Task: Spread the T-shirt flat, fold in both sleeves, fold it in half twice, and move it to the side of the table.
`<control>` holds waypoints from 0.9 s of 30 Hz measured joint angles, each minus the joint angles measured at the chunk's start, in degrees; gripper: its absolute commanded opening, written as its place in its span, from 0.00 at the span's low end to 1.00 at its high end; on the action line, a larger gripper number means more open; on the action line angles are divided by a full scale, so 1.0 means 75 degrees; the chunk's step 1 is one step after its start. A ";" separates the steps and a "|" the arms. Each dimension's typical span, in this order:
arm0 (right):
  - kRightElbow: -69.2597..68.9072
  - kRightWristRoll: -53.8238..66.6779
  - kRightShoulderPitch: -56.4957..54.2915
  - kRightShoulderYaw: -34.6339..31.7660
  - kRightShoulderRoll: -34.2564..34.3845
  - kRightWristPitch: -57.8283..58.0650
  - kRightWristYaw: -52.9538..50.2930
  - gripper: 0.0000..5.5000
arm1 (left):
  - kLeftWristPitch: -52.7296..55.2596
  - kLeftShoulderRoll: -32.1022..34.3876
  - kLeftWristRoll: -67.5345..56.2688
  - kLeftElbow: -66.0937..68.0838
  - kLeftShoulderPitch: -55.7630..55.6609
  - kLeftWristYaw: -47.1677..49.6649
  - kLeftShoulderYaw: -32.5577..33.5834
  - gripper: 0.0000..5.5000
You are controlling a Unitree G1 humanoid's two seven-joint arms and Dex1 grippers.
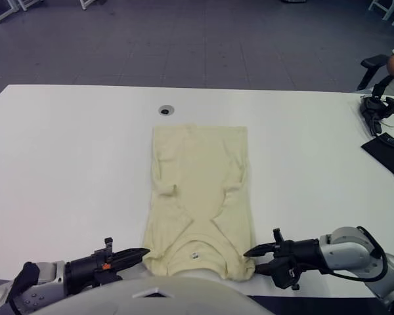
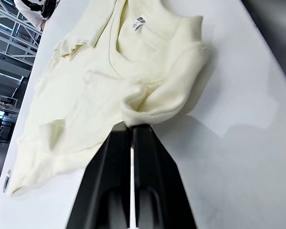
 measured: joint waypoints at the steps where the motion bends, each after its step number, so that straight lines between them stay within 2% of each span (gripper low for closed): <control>1: 0.0002 -0.0003 -0.0008 0.0028 0.0000 0.0006 0.0006 0.13 | 0.0120 0.0000 -0.0135 0.0000 0.0000 -0.0075 -0.0019 0.00; 5: 0.0002 -0.0038 -0.0045 0.0069 0.0000 0.0044 0.0013 0.00 | 0.0461 0.0003 -0.0590 -0.0008 0.0017 -0.0350 -0.0112 0.00; 8: 0.0005 -0.0039 -0.0090 0.0119 0.0000 0.0084 0.0027 0.00 | 0.0879 0.0015 -0.1085 -0.0038 0.0187 -0.0646 -0.0233 0.00; 12: 0.0027 0.0617 -0.0147 0.0134 -0.0001 0.0487 0.0349 0.00 | 0.2124 0.0084 -0.2576 -0.0575 0.0342 -0.1383 -0.0082 0.00; 14: -0.0003 0.1564 -0.0218 0.0122 0.0034 0.0751 0.0671 0.00 | 0.2714 0.0266 -0.3548 -0.1079 0.0198 -0.1684 0.0402 0.00; 20: -0.0133 0.3754 -0.0550 -0.0398 0.0267 0.1284 0.1571 0.00 | 0.4132 0.0999 -0.6476 -0.2780 0.0037 -0.2637 0.2638 0.00; 27: -0.0806 0.5086 -0.0229 -0.1480 0.0415 0.1790 0.2301 0.00 | 0.4643 0.1013 -0.6630 -0.3494 0.0911 -0.3713 0.4883 0.00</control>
